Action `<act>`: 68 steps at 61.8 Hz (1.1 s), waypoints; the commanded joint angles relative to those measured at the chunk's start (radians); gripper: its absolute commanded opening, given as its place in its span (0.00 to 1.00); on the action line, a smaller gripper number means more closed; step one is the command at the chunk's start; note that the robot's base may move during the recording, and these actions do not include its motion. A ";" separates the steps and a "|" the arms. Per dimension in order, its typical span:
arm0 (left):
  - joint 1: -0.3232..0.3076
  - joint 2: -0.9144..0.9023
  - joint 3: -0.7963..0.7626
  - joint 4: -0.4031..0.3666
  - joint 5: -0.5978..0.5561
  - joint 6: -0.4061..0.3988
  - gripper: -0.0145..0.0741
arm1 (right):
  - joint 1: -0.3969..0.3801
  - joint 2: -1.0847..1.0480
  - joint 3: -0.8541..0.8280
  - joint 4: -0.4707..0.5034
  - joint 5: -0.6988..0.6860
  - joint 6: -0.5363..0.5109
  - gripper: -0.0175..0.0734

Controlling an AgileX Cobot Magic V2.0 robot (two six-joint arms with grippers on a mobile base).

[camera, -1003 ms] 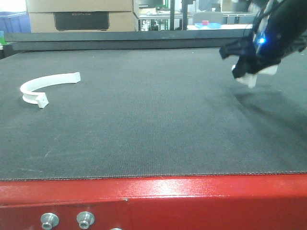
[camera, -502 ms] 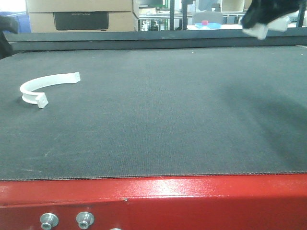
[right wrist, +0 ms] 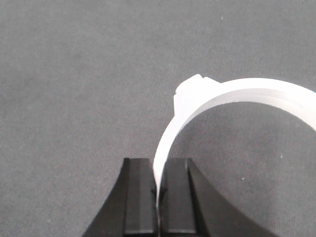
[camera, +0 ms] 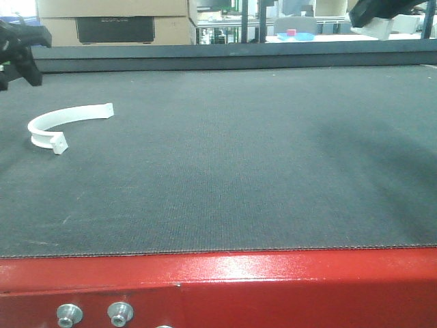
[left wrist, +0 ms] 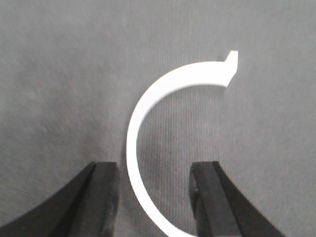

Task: Grab PVC pipe and place in blue bin
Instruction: 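Lower the left gripper onto the other white pipe clamp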

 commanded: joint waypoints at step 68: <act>0.000 0.141 -0.040 -0.035 0.009 -0.010 0.45 | 0.001 -0.012 -0.007 0.003 -0.048 -0.005 0.01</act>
